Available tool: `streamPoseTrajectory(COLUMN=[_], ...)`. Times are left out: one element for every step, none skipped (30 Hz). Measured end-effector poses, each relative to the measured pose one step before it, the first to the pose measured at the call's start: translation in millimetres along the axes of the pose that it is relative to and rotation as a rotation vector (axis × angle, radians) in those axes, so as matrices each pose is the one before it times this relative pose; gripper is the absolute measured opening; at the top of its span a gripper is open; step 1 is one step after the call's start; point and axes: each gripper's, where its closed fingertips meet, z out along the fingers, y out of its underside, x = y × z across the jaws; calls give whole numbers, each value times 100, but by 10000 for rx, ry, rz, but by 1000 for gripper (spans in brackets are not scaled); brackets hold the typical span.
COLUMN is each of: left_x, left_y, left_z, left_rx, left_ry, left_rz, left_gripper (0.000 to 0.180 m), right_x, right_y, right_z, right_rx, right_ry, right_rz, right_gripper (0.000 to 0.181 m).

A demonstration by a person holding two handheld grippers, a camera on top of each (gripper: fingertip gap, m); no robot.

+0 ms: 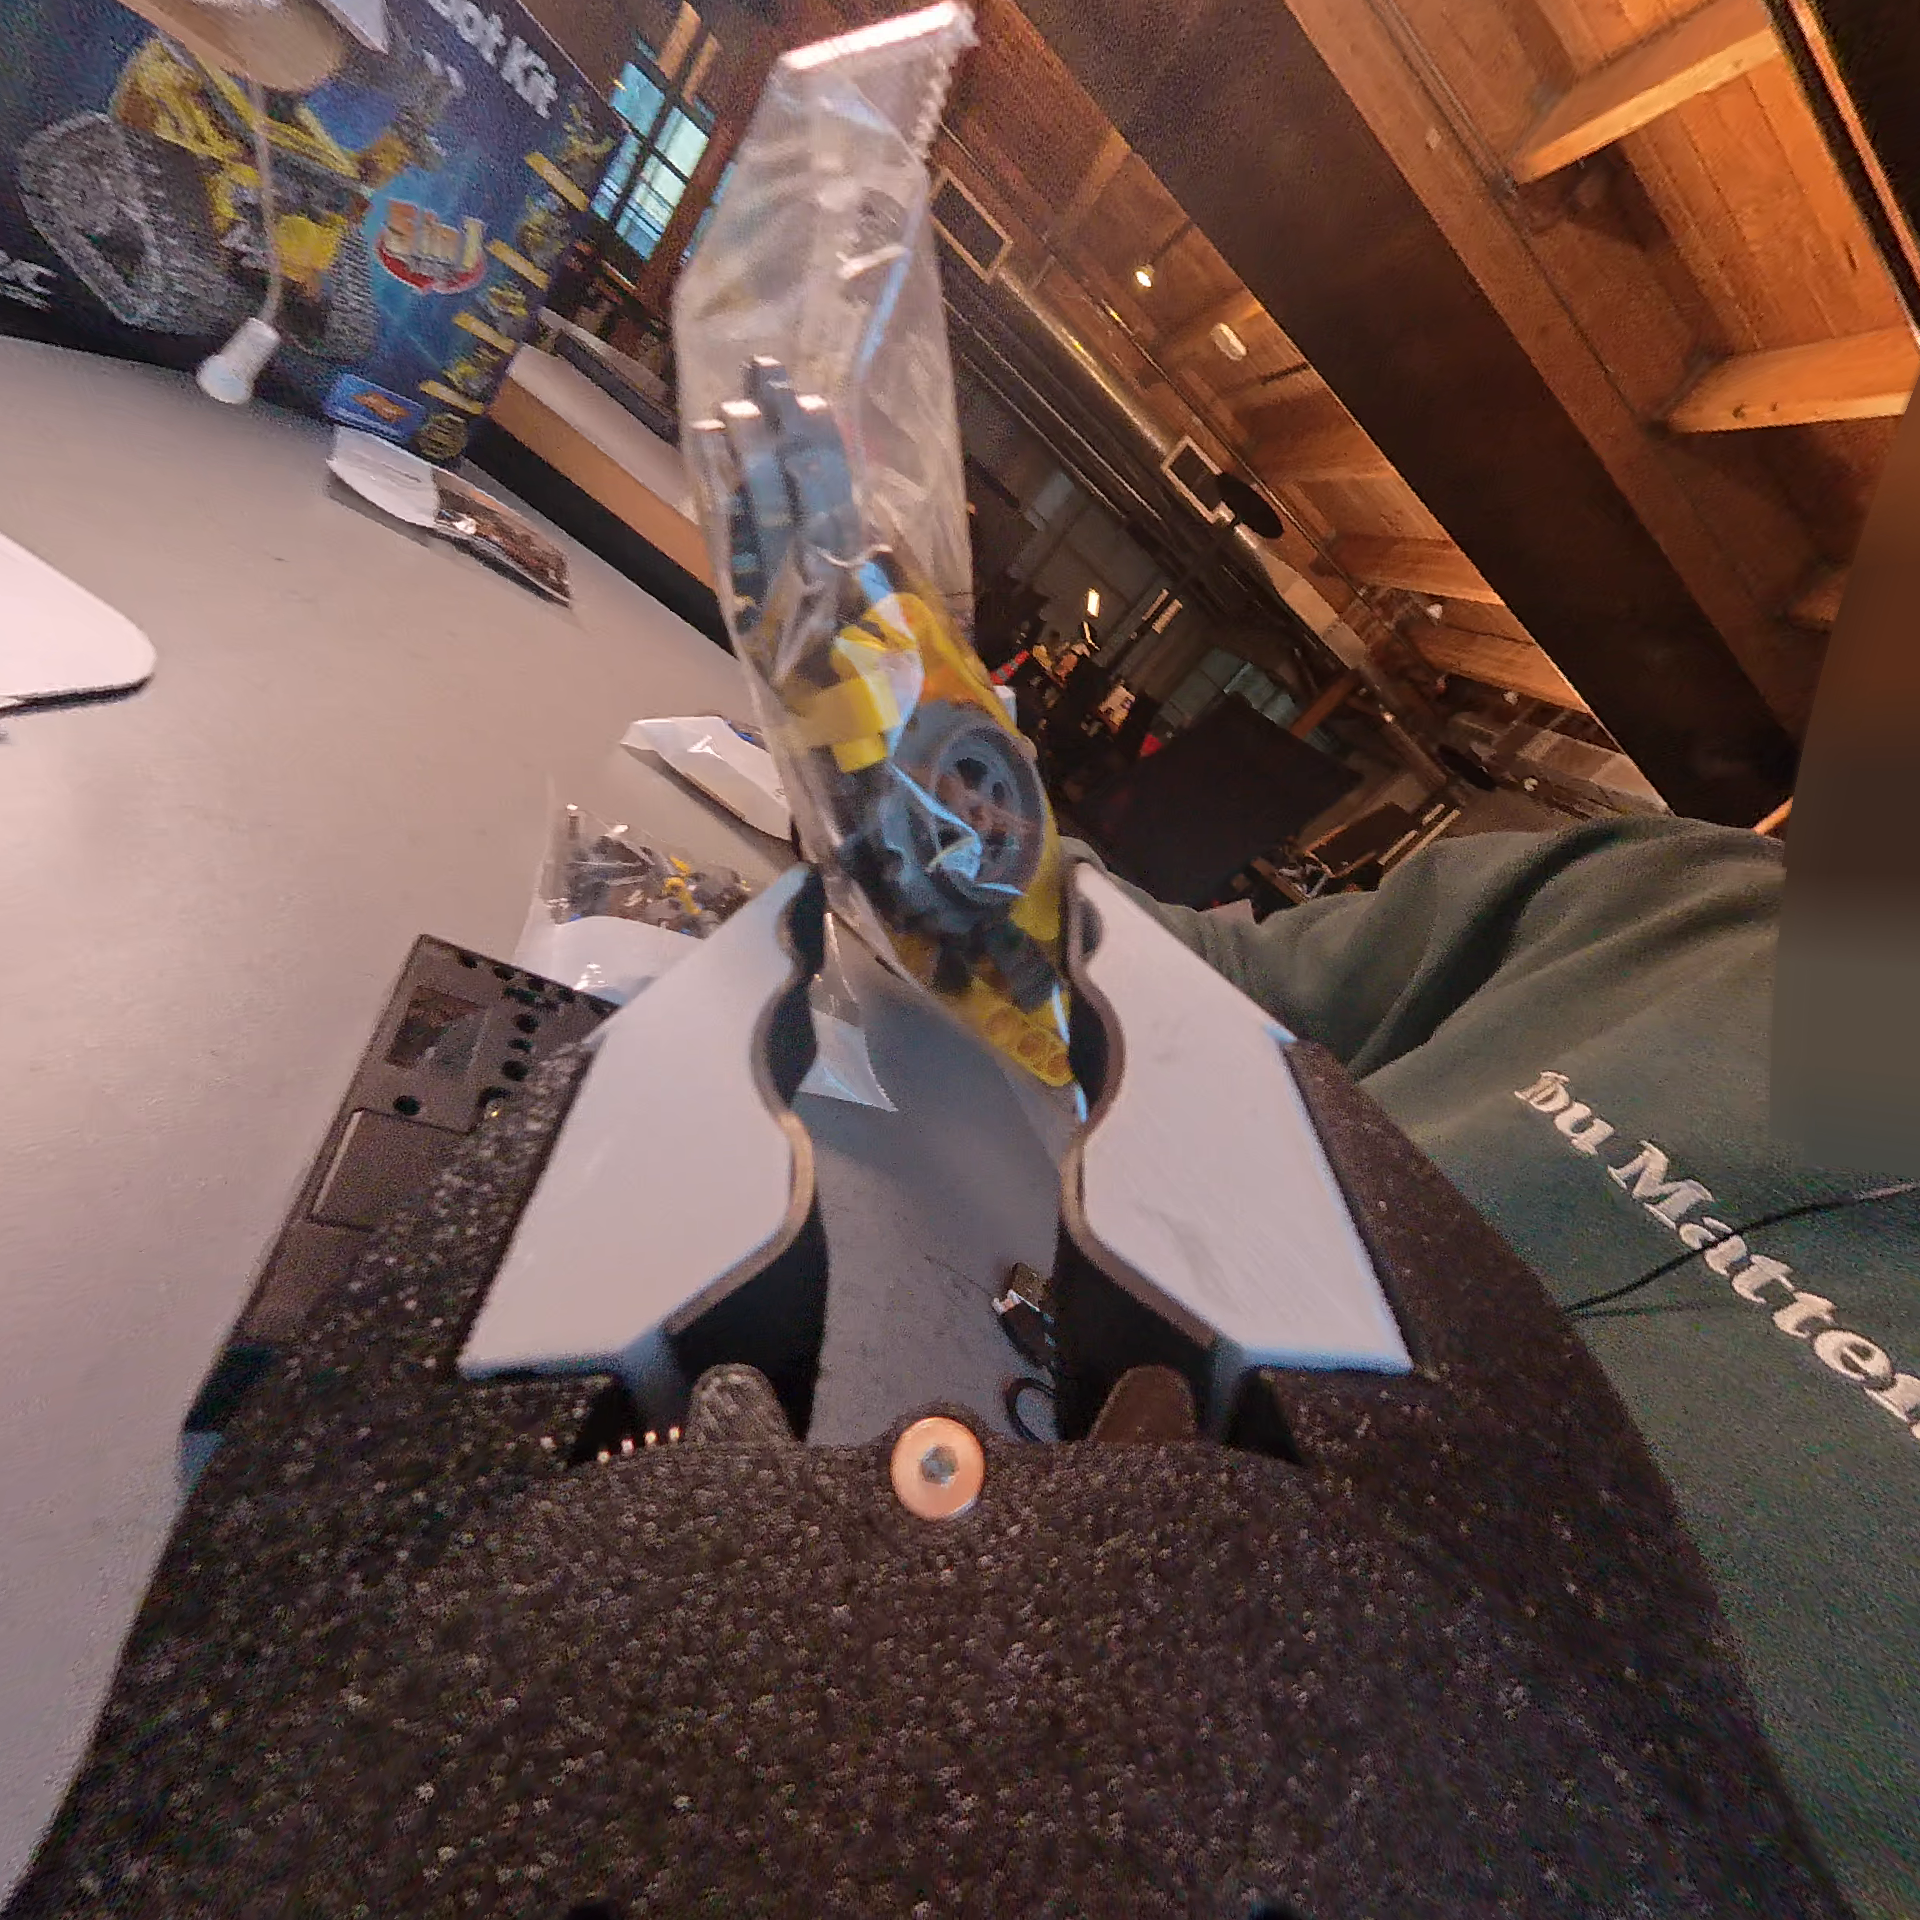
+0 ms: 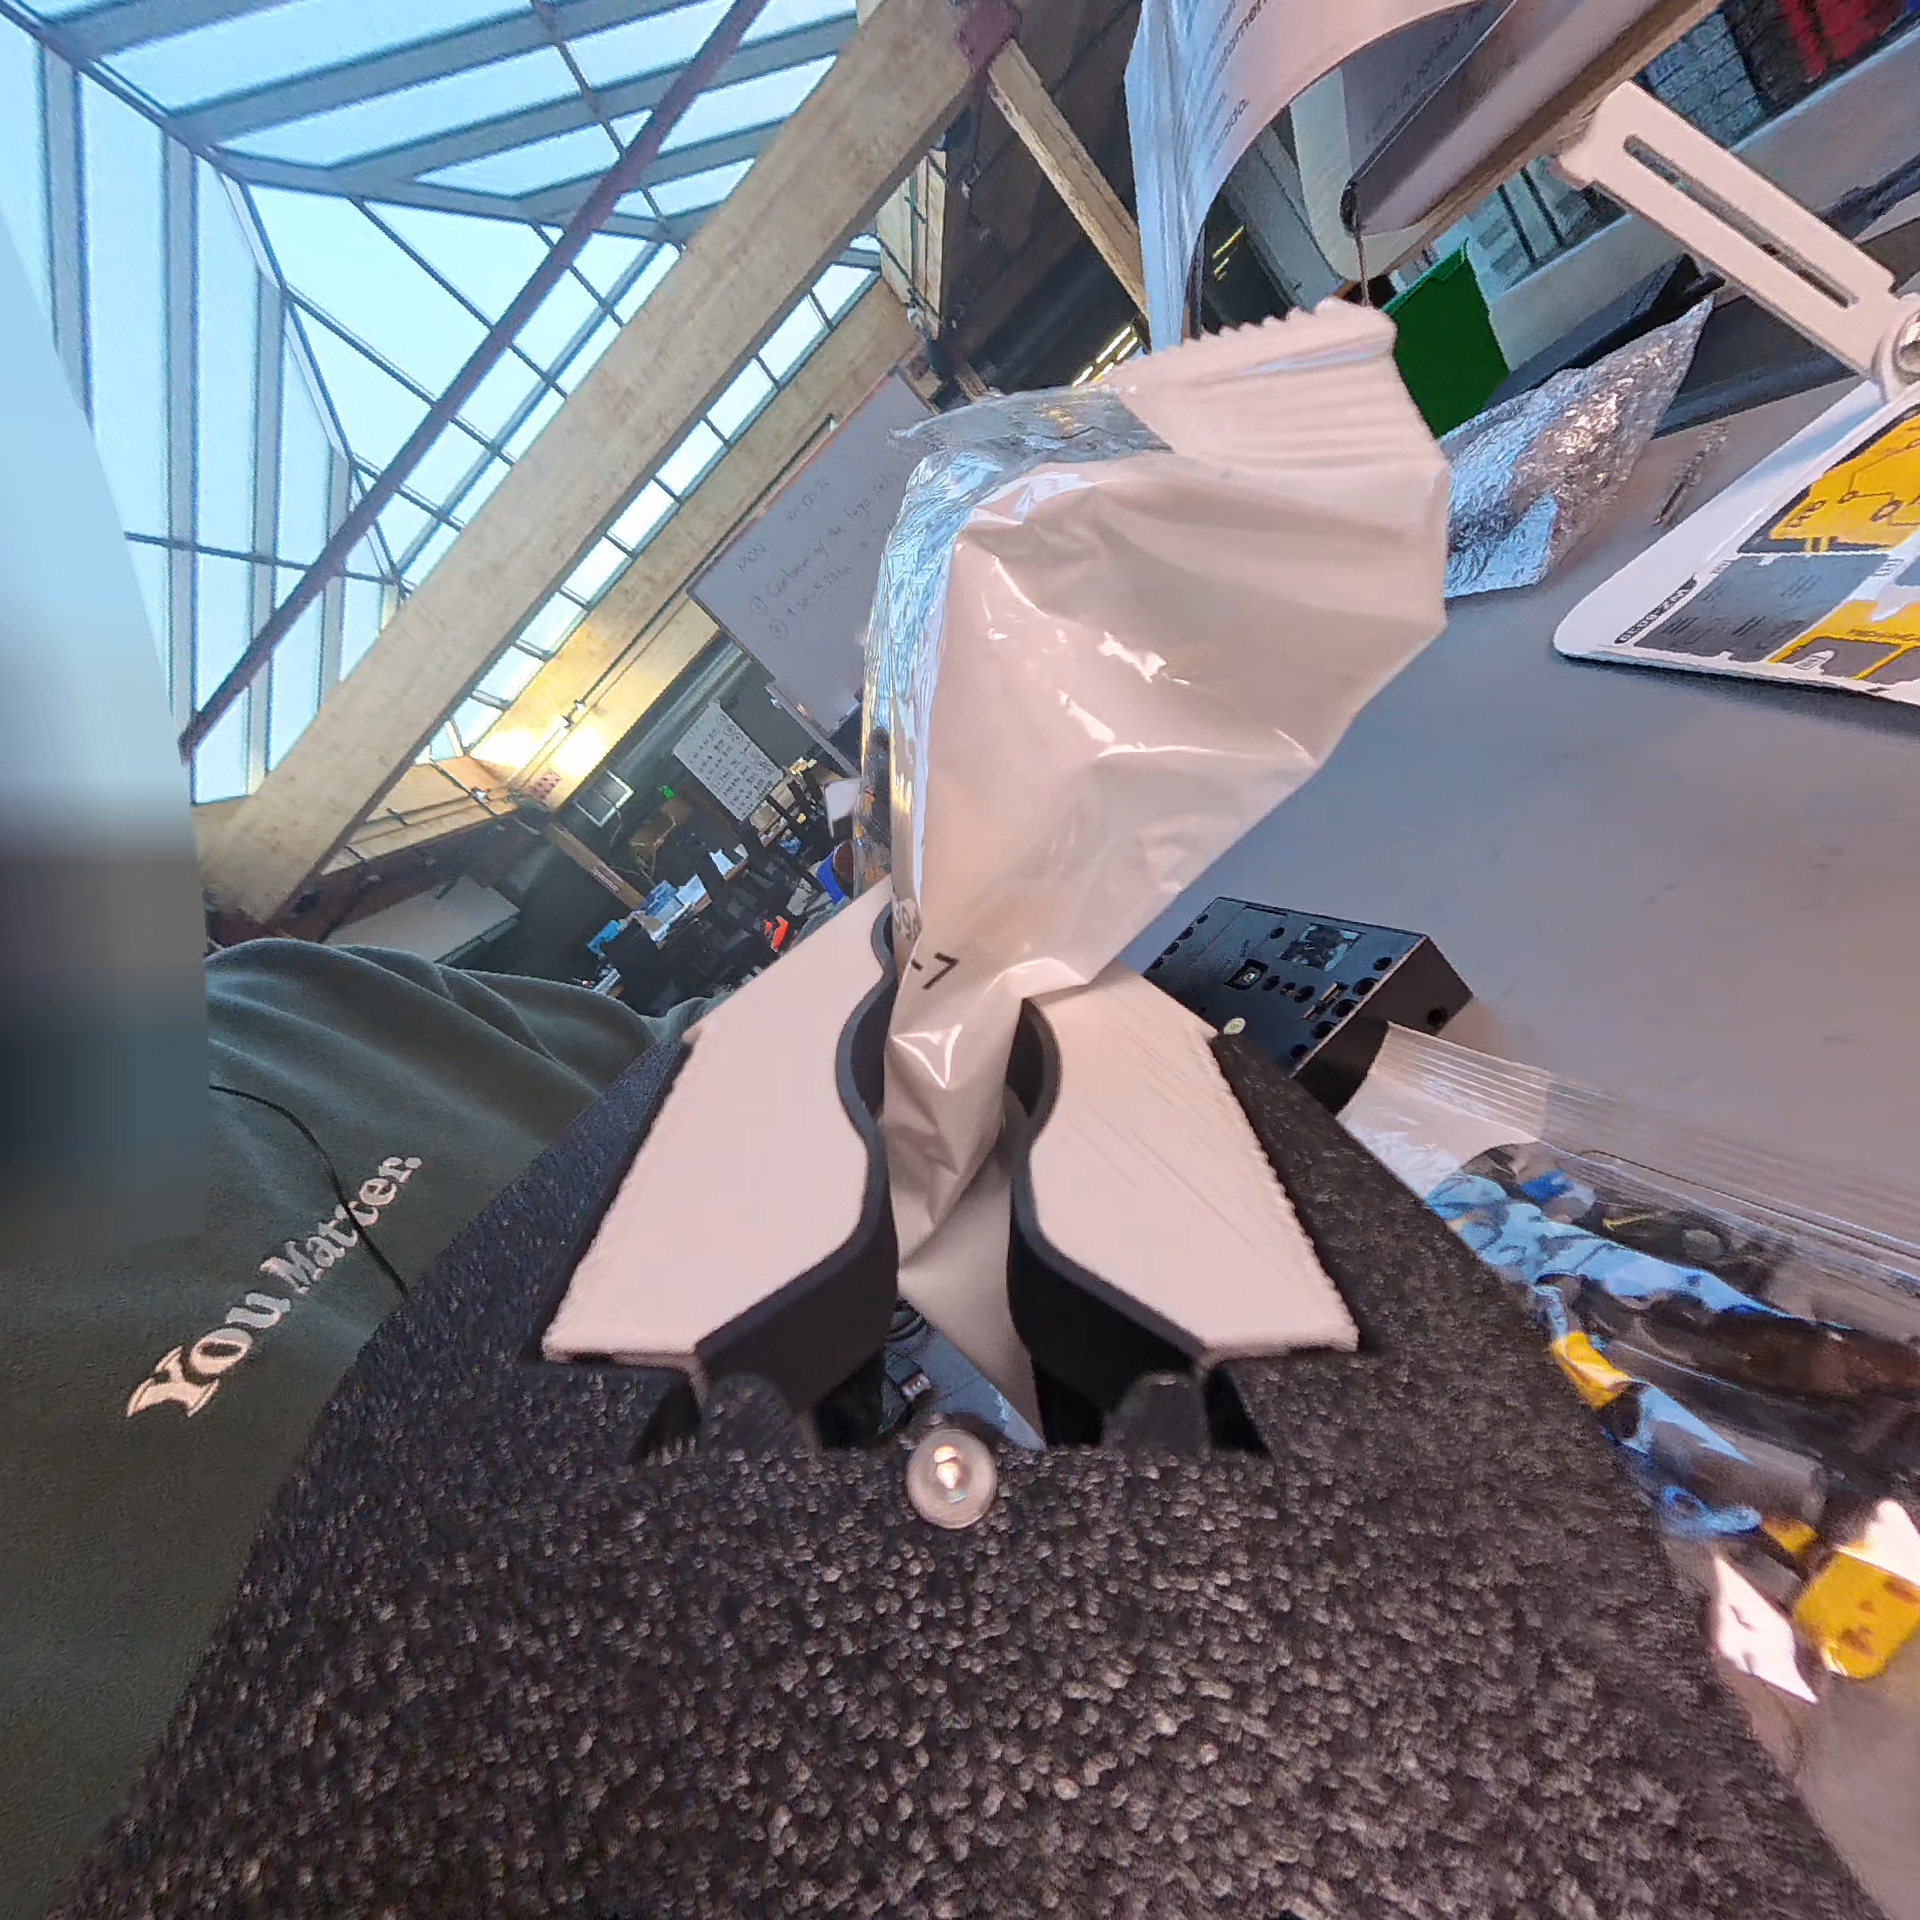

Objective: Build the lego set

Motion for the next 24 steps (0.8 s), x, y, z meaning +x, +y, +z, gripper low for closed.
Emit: streamPoseTrajectory(left_x=[363, 29, -119, -99, -84, -42, -46, -146, -176, -78, 36, 109, 88, 68, 94, 75, 109, 103, 53, -12, -85, -117, -87, -40], left_y=[289, 25, -68, -78, -147, -210, -196, -150, -106, -100, -80, -72, -54, -25, -11, -43, -57, -69, -84, -51, 32, 39, 21, -15], left_z=[323, 153, -1, -62, -103, -133, -147, -163, -153, -117, -68, -7, 19, 19, 26, 5, -8, -27, -43, -49, -41, -38, -37, -49], left_rx=[-127, 0, 8, 20, 121, 205, 203, 169, 129, 81, 40, 20, 23, 16, 19, 43, 51, 47, 40, 6, -46, -45, -24, -3], left_ry=[152, -66, -148, -108, -49, 61, 117, 36, -30, -13, 37, 56, 23, 17, 34, 39, 67, 73, 33, -8, -59, -83, -49, -7], left_rz=[-3, -6, 27, 60, -15, -218, -324, -235, -105, -26, 21, 45, 55, 54, 37, 30, 19, -3, 0, 25, 66, 77, 36, -12], left_gripper=[37, 32, 28, 20, 12, 9, 7, 6, 5, 5, 5, 4, 4, 4, 4, 4, 2, 1, 1, 1, 1, 1, 0, 1], right_x=[89, 62, 70, 106, 70, -149, -201, -220, -142, -168, -78, -36, 14, 79, 64, 50, 67, 91, 99, 117, -47, -103, -57, -119], right_y=[-17, -10, -116, -41, -32, -78, -234, -363, -402, -357, -232, -93, -23, 8, 72, 121, 138, 171, 206, 184, 140, 67, 17, 45], right_z=[43, 20, -20, 68, 123, 88, 0, -110, -175, -219, -222, -196, -161, -122, -78, -33, -17, 6, 18, 19, 12, 40, 38, 44], right_rx=[54, 25, 72, 22, 12, 14, 80, 145, 168, 142, 82, 19, -1, -22, -72, -104, -108, -119, -122, -108, -77, -52, -40, -68], right_ry=[0, 7, 24, 105, 127, 15, -23, -50, -44, -88, -56, -37, 19, 74, 69, 52, 64, 71, 83, 100, 11, 13, 87, 59], right_rz=[99, 55, 10, -77, -204, -261, -214, -170, -92, -19, 33, -4, -64, -92, -104, -93, -87, -106, -105, -104, -156, -178, -254, -258], right_gripper=[8, 8, 9, 10, 14, 18, 20, 23, 26, 30, 34, 34, 34, 34, 35, 36, 36, 36, 35, 31, 24, 20, 17, 16])
